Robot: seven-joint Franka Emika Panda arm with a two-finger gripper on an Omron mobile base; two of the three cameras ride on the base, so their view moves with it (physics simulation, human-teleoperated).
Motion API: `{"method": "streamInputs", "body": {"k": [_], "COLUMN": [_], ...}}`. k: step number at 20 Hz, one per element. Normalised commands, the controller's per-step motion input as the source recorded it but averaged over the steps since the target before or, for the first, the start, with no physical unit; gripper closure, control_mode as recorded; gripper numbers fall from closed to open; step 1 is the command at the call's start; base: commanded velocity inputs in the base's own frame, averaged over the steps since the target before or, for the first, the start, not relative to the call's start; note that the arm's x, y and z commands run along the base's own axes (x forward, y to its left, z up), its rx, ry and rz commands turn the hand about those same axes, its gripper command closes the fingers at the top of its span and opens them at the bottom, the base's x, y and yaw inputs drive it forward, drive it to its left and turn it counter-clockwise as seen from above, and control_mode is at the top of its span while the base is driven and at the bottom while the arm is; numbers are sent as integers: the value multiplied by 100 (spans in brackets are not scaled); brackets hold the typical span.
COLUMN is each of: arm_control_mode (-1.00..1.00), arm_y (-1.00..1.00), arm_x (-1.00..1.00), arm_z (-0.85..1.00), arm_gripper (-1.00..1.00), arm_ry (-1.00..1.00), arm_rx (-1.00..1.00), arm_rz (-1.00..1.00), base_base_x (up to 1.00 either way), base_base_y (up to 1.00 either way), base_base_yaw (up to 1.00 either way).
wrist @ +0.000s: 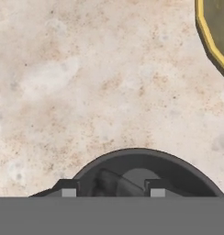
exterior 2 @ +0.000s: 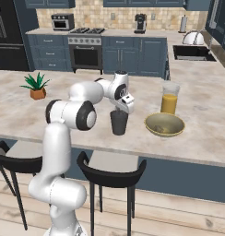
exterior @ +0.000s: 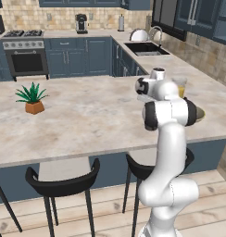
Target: There are two ice cubes in the ice bowl. Place both ice cubes in the glass cup.
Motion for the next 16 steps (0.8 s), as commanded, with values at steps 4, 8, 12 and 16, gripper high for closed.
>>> {"method": "streamInputs", "body": {"k": [4, 8, 12, 16], "arm_control_mode": [-100, -100, -100, -100], "arm_y": [0, 0, -5, -35], "arm_x": [-28, -32, -25, -24], "arm_z": [0, 5, 39, 43], "arm_gripper": [-100, -100, -100, -100], "arm_ry": [-1, -8, -22, -21], "arm_rx": [0, 0, 0, 1], "arm_rz": [0, 0, 0, 0], "base_base_x": [0, 0, 0, 0], "base_base_y": [0, 0, 0, 0], "base_base_yaw": [0, 0, 0, 0]}}
